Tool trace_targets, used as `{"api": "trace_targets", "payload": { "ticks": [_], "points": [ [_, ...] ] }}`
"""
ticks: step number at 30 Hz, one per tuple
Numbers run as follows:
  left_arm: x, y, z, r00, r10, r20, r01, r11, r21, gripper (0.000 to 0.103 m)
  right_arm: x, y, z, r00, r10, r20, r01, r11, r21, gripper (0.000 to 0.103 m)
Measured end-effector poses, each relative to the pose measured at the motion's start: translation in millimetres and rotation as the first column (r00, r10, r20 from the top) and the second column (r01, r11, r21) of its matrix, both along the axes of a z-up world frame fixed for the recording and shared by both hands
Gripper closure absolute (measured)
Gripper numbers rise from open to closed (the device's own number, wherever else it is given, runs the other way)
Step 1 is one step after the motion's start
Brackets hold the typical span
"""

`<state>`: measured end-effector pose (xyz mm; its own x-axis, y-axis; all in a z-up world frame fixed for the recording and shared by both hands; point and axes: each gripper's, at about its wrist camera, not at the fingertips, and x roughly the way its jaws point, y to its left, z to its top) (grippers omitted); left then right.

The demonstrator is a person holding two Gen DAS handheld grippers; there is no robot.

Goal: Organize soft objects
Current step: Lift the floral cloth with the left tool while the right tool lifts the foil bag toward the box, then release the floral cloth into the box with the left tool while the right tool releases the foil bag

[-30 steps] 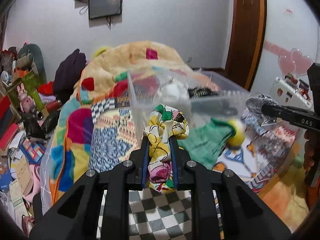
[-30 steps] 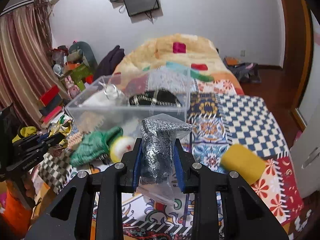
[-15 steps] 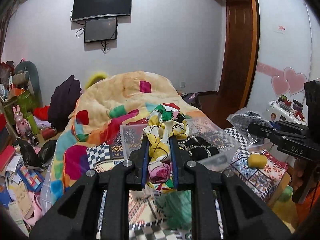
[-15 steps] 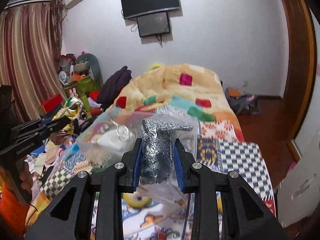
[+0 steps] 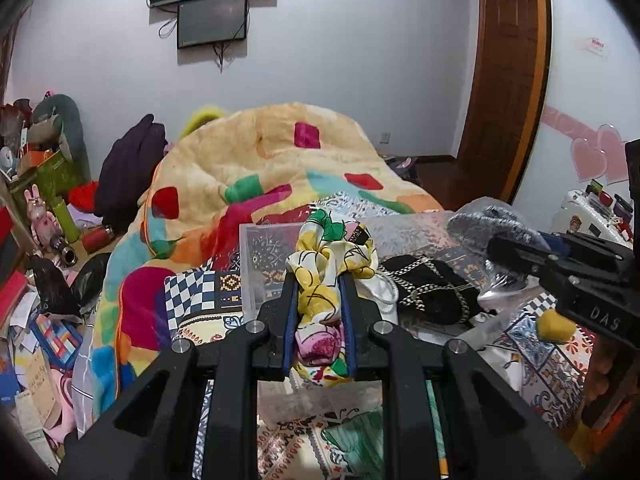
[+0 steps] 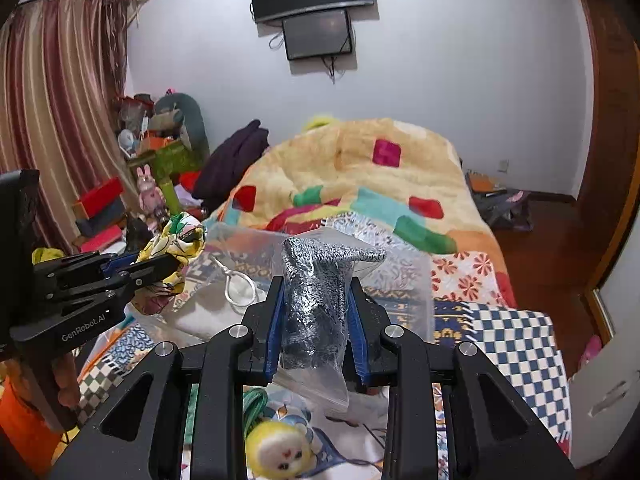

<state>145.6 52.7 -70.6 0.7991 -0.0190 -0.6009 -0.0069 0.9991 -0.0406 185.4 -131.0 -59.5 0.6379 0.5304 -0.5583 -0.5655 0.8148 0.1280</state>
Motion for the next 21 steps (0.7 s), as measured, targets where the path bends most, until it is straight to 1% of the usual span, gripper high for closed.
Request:
{"api": "trace_targets", "payload": {
  "ticks": [9, 11, 13, 14, 16, 17, 18, 19, 20, 21],
  "points": [
    [14.2, -3.2, -14.5, 0.999, -0.001, -0.040, 0.000, 1.000, -0.014, 0.084, 14.2, 17.3, -20.9, 0.998, 0.031, -0.062, -0.035, 0.998, -0.053, 0.076],
    [15.8, -4.5, -16.7, 0.999, -0.006, -0.049, 0.006, 1.000, -0.010, 0.082, 15.1, 20.1, -24.1, 0.997, 0.037, -0.070, -0.042, 0.997, -0.065, 0.075],
    [17.3, -5.9, -18.4, 0.998, -0.006, -0.058, 0.006, 1.000, -0.002, 0.072, 15.0, 22.3, -26.9, 0.996, 0.044, -0.078, -0.050, 0.996, -0.074, 0.075],
    [17.2, -6.7, -19.1, 0.998, -0.007, -0.059, 0.007, 1.000, 0.002, 0.070, 14.5, 24.0, -28.2, 0.996, 0.047, -0.081, -0.053, 0.995, -0.083, 0.075],
    [15.9, -7.5, -19.3, 0.998, -0.004, -0.056, 0.004, 1.000, 0.004, 0.054, 14.1, 25.6, -29.2, 0.995, 0.048, -0.082, -0.056, 0.994, -0.097, 0.075],
    [14.5, -7.5, -18.6, 0.999, 0.000, -0.050, 0.000, 1.000, 0.003, 0.050, 14.0, 25.9, -29.0, 0.995, 0.049, -0.084, -0.058, 0.993, -0.102, 0.075],
    [12.6, -7.4, -17.6, 0.999, 0.002, -0.042, -0.002, 1.000, 0.000, 0.043, 14.0, 25.7, -28.4, 0.995, 0.049, -0.086, -0.057, 0.993, -0.105, 0.074],
    [10.8, -7.4, -16.5, 0.999, 0.002, -0.035, -0.002, 1.000, -0.003, 0.040, 14.1, 24.7, -27.4, 0.995, 0.049, -0.088, -0.058, 0.993, -0.105, 0.072],
    [9.5, -7.6, -15.5, 1.000, 0.000, -0.031, 0.000, 1.000, -0.005, 0.039, 13.2, 23.5, -25.6, 0.995, 0.051, -0.089, -0.060, 0.993, -0.102, 0.070],
    [8.0, -8.0, -13.9, 1.000, -0.003, -0.027, 0.003, 1.000, -0.007, 0.038, 11.9, 22.2, -23.5, 0.995, 0.050, -0.085, -0.058, 0.994, -0.095, 0.064]
  ]
}}
